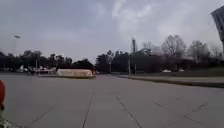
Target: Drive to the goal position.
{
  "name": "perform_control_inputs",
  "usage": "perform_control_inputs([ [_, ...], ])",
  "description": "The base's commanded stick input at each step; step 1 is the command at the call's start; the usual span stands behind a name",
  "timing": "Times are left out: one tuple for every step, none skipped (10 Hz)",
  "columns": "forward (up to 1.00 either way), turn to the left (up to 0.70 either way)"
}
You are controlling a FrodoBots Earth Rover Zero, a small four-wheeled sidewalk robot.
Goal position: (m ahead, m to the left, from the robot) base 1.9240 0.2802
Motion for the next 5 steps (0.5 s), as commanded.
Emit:
perform_control_inputs([
  [0.85, 0.0],
  [0.85, 0.0],
  [0.85, 0.07],
  [0.85, 0.17],
  [0.85, 0.26],
])
